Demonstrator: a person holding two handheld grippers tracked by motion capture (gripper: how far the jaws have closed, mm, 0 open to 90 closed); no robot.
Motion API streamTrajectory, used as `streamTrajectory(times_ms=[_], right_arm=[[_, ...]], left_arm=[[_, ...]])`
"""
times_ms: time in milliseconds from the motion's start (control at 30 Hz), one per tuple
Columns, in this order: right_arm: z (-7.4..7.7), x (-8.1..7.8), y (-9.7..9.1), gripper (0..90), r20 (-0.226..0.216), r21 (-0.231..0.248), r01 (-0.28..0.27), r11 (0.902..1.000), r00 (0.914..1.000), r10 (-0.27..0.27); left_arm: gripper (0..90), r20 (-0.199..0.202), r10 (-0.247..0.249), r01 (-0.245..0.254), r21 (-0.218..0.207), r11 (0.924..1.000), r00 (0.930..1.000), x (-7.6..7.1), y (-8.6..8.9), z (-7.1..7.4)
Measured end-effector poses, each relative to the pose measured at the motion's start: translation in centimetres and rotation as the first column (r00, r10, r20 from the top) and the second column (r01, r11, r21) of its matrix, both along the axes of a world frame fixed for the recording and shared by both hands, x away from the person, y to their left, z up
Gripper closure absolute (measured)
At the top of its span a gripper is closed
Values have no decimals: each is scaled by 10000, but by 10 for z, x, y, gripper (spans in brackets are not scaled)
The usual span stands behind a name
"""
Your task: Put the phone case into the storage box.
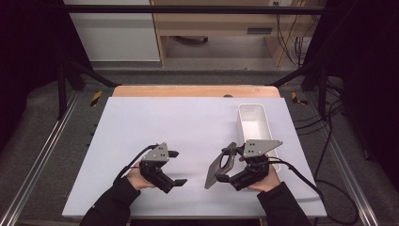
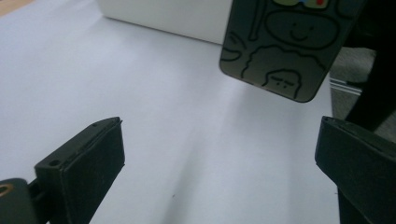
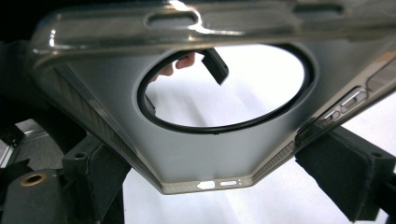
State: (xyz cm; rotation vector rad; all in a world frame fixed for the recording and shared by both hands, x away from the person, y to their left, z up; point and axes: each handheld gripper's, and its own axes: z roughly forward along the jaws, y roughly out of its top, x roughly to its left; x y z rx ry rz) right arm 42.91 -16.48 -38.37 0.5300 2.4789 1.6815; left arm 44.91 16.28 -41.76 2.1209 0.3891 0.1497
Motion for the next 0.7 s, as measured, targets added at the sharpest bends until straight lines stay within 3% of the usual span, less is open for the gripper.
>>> streamTrajectory(times_ms=[100,200,333,500,533,700], right_arm=[[1,1,-2,123,-10,4,212,9998,9998,-212],[2,1,-4,123,-17,6,376,9993,9993,-376],[4,1,-6,123,-1,5,658,9978,9978,-658],[7,2,-8,123,-9,-21,976,9952,9952,-976],[7,2,-8,123,-36,-25,1026,9947,9947,-1026],[11,4,-11,123,-112,1,1469,9892,9891,-1469]], left_arm=[[9,-14,577,-578,-309,9979,9983,0,10,-1],[9,96,1275,-1267,-562,9903,9918,-1,20,-2],[9,154,2199,-2174,-999,9710,9754,-3,36,-3],[10,61,2989,-2954,-1341,9459,9543,-4,55,-5],[10,111,3225,-3174,-1475,9367,9465,-5,60,-6],[10,-25,3584,-3537,-1676,9202,9336,-7,72,-9]])
